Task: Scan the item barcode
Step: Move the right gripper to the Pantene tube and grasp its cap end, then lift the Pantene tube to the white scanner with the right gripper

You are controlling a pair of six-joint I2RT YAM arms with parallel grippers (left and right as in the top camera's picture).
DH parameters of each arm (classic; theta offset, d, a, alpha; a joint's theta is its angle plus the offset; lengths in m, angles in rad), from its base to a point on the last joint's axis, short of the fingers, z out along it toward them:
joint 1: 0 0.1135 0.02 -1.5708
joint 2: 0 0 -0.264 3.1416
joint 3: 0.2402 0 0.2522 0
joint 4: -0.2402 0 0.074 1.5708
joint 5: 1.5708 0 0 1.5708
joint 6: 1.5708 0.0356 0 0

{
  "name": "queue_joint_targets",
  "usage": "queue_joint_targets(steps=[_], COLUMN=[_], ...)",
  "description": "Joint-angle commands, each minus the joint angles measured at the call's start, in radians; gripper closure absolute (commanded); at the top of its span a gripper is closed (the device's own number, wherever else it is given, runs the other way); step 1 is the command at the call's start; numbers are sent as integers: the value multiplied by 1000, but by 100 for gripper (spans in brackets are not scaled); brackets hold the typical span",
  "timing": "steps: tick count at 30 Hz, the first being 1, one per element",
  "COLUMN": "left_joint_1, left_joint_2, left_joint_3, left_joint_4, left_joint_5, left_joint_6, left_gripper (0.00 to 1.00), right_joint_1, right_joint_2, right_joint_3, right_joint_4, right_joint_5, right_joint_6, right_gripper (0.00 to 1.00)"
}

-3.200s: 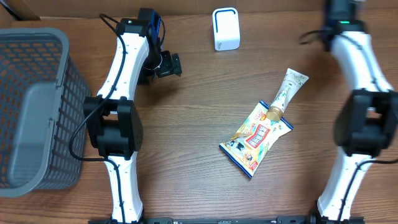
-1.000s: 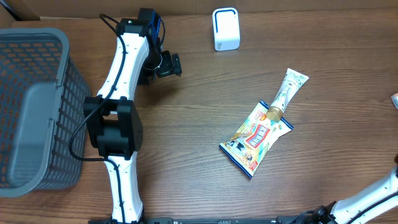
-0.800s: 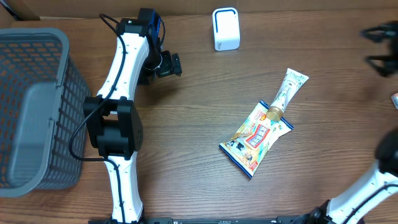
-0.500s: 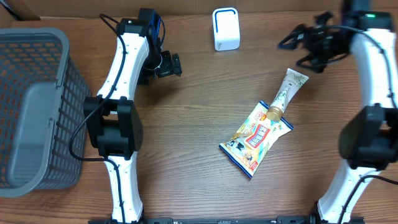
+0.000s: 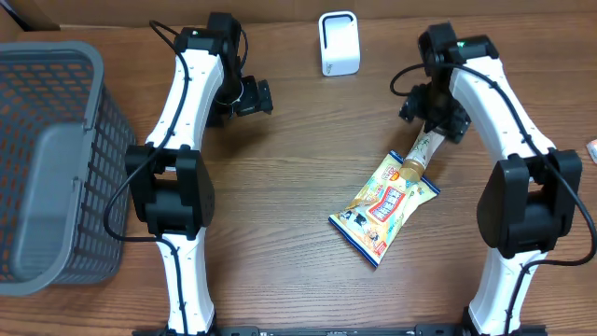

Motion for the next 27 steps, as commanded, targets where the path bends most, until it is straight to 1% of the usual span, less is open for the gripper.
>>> queue_joint_targets(steps=[1,3,8,10,12,15,17,19,20,21,22,24,27], left_joint_1=[0,0,0,0,0,0,0,0,0,0,0,0,0], left_joint_2=[-4,-4,-4,-4,-4,-4,-4,-4,-4,-4,-4,-4,-4], left_joint_3=[3,3,3,3,3,3,3,3,3,3,3,3,3], left_joint_4=[0,0,0,0,0,1,1,0,0,0,0,0,0], left_joint_5=[-6,-6,-6,-6,-6,-6,-6,-6,-6,-6,-6,-6,-6], left_joint_6=[-2,-2,-2,-2,-2,-2,-2,-2,-2,-2,-2,-2,-2], left_gripper=[0,0,0,0,0,0,0,0,0,0,0,0,0], right_joint_1=[-21,-29,-35,-35,-35,-35,-35,-35,-35,-35,-35,-35,-35], right_joint_2=[-10,-10,-10,-10,-10,-10,-10,-10,-10,-10,-10,-11,-11], right_joint_3=[-89,-129,-220,-251,-267,-270,-270,-270,-270,-269,-266,-255,-214], right_joint_4=[60,86,175,203,217,225,233,235,235,235,235,234,212], right_joint_5=[6,6,6,6,7,7,7,7,7,7,7,7,7], right_joint_6=[32,32,28,28,28,28,28,28,28,27,20,-6,-57], right_gripper=[20,22,23,29,39,47,55,61,66,73,78,85,89])
